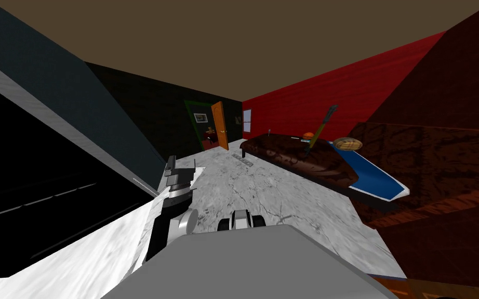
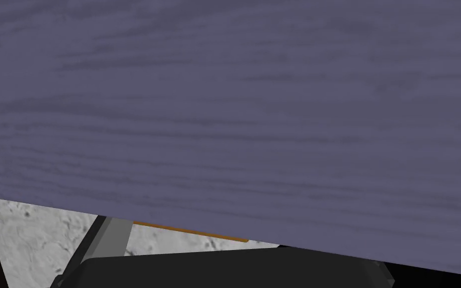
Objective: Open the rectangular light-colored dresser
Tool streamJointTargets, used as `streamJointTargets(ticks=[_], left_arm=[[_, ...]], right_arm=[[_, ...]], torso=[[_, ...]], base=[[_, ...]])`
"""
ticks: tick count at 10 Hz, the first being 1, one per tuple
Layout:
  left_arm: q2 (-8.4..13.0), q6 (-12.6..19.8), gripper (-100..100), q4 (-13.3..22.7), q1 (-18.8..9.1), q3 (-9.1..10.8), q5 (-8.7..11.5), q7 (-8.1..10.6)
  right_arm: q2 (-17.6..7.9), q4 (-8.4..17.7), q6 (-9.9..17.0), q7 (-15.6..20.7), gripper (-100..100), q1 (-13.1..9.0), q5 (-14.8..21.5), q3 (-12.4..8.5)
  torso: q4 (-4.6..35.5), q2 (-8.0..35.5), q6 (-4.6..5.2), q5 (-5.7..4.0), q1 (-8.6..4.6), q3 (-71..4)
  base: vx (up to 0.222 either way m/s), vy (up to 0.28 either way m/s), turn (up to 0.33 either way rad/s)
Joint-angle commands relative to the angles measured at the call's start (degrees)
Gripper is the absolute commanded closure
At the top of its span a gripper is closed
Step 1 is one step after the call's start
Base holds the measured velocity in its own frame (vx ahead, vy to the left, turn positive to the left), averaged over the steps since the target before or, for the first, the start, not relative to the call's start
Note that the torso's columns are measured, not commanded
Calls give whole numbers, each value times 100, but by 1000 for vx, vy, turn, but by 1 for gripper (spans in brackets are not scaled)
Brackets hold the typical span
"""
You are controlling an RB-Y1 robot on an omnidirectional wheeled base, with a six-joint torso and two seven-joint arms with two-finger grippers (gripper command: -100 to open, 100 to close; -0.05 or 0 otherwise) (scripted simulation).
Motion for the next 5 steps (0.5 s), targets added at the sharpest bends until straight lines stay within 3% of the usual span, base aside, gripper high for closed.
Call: streamJointTargets(ticks=[1,5], left_arm=[[0,0,0,0,0,0,0,0],[0,0,0,0,0,0,0,0]], right_arm=[[-44,23,-320,26,-100,281,-26,96],[-101,63,-763,50,-100,725,-63,264]], torso=[[-3,1,11,3,11,-2],[-4,13,22,15,34,0]], base=[[85,-90,25],[87,-88,18]])
